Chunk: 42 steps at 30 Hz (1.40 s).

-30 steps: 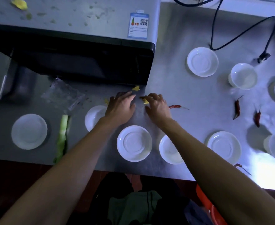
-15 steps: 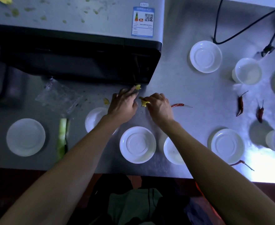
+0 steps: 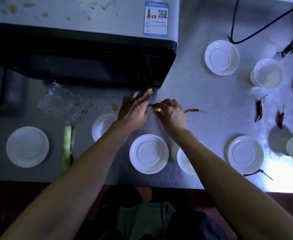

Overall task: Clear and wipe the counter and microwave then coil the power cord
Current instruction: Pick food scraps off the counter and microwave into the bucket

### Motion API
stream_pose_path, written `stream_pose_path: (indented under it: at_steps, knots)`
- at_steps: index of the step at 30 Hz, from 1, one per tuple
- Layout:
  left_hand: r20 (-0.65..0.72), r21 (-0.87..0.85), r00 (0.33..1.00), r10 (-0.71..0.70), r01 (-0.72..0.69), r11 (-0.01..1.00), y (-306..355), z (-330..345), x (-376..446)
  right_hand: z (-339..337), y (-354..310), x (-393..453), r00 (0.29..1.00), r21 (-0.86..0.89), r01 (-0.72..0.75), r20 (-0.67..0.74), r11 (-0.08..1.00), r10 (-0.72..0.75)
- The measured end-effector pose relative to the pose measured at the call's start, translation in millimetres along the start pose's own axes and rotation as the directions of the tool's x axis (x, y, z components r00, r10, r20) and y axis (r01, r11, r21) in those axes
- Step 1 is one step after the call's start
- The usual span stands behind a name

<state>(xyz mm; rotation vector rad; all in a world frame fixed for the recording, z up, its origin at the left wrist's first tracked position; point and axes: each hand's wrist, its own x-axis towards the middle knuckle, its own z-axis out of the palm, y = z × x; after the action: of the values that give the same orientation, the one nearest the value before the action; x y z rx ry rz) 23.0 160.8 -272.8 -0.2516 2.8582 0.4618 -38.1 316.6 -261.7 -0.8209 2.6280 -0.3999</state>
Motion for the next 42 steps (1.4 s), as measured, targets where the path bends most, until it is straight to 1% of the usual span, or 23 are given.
stream_pose_path:
  at_steps: [5,8,12,16,18,24,27,33,36,38,42]
  knots:
    - [-0.037,0.014,0.999,0.019,-0.019,1.0,0,0,-1,1,2,0,1.0,-0.039,0.017,0.003,0.999,-0.017]
    - [-0.069,-0.021,0.998,0.0,-0.001,1.0,2,-2,0,2,2,1,1.0,-0.055,0.01,0.015,0.998,-0.009]
    - [-0.077,-0.062,0.996,-0.038,0.033,0.997,4,-1,0,3,4,1,0.999,-0.084,0.026,0.038,0.996,-0.023]
    - [-0.089,-0.042,0.994,-0.056,0.052,0.998,2,0,3,3,5,2,0.998,-0.084,0.048,0.049,0.995,-0.044]
    - [-0.086,-0.029,0.994,-0.061,0.059,0.998,2,1,5,3,6,3,0.997,-0.084,0.057,0.053,0.995,-0.052]
    - [-0.086,-0.065,0.995,-0.057,0.051,0.997,-1,2,7,4,6,2,0.996,-0.088,0.066,0.062,0.994,-0.061]
    - [-0.081,-0.086,0.995,-0.059,0.052,0.995,0,0,6,3,6,4,0.994,-0.118,0.082,0.084,0.99,-0.073]
    - [-0.035,-0.092,0.997,-0.073,0.069,0.993,1,-2,6,5,1,3,0.994,-0.15,0.083,0.088,0.985,-0.071]
    - [-0.046,-0.113,0.998,-0.05,0.044,0.993,0,-3,3,6,-1,1,0.996,-0.115,0.057,0.078,0.992,-0.048]
    - [-0.055,-0.122,0.998,-0.026,0.019,0.992,-3,-4,0,4,-2,-4,0.999,-0.055,0.014,0.053,0.998,-0.011]
    - [-0.065,-0.141,0.998,-0.003,-0.006,0.99,-10,-7,-3,-2,3,-19,0.989,0.108,-0.1,-0.094,0.989,0.11]
